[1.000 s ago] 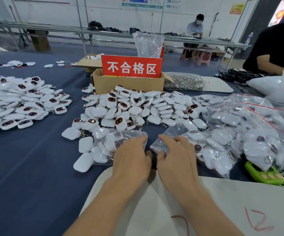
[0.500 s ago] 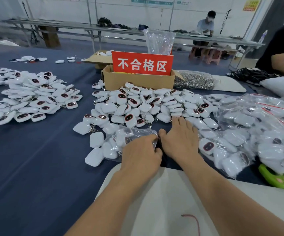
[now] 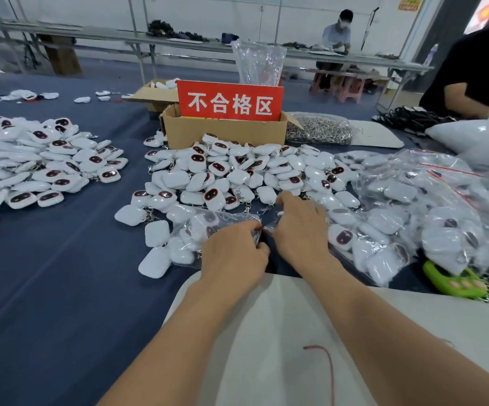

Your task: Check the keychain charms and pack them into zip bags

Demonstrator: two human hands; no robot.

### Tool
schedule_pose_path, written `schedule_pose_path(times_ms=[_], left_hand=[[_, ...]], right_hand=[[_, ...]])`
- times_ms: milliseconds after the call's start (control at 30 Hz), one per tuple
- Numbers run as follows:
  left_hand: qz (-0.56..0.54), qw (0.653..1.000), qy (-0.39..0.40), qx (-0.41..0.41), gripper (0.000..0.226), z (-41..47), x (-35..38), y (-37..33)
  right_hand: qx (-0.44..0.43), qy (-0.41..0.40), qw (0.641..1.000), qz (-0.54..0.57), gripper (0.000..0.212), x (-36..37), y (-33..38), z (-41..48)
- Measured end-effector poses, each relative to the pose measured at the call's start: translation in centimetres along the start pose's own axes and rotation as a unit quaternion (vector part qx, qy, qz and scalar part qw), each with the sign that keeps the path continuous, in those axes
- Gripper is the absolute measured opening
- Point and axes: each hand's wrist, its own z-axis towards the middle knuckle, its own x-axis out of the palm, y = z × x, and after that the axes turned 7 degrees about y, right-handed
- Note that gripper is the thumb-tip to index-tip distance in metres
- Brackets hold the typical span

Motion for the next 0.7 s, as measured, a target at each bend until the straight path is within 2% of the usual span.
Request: schedule_pose_path(times_ms=[100, 200, 233, 300, 367, 400, 467, 533, 600, 633, 700], left_hand=[[0.022, 1.000, -0.003, 0.000, 0.027, 0.0, -0.2, -0.3], [0.062, 0.998, 0.007, 0.012, 0.014, -0.2, -0.5, -0.5], [0.070, 0.997, 0.010, 0.014, 0.012, -0.3, -0.6, -0.6], [0.073, 0.997, 0.013, 0.016, 0.008, -0.4, -0.7, -0.8], [0.061, 0.998, 0.007, 0.013, 0.007, -0.7, -0.7, -1.0], [0.044, 0.999, -0.005, 0.013, 0.013, -1.0, -0.6, -1.1], [-0.008, 0.998, -0.047, 0.036, 0.041, -1.3, -0.6, -1.4], [-0.079, 0.991, -0.075, 0.082, 0.059, -1.8, -0.8, -1.8], [-0.157, 0.981, -0.042, 0.105, 0.061, -2.4, -0.8, -2.6], [-0.195, 0.975, -0.015, 0.105, 0.057, -2.7, -0.7, -2.9], [-0.259, 0.961, 0.020, 0.094, 0.045, -2.8, -0.4, -3.3]], right_hand=[[-0.072, -0.052, 0.996, -0.005, 0.029, -0.4, 0.1, -0.9], [-0.109, -0.134, 0.975, 0.137, 0.033, -1.0, 0.9, -4.0], [-0.101, -0.131, 0.966, 0.197, 0.034, -1.2, 1.2, -5.6], [-0.049, -0.073, 0.942, 0.325, 0.033, -1.7, 1.7, -8.3], [0.027, -0.042, 0.909, 0.415, 0.030, -2.3, 1.6, -10.0], [0.053, -0.044, 0.894, 0.444, 0.029, -2.6, 1.2, -10.3], [0.091, -0.055, 0.855, 0.508, 0.025, -3.4, 0.7, -10.5], [0.134, -0.061, 0.794, 0.590, 0.017, -4.1, 0.4, -10.0], [0.170, -0.051, 0.730, 0.660, 0.014, -4.6, 0.1, -9.3], [0.180, -0.036, 0.710, 0.680, 0.014, -4.8, -0.2, -9.0], [0.190, 0.002, 0.695, 0.693, 0.016, -5.0, -0.8, -8.7]])
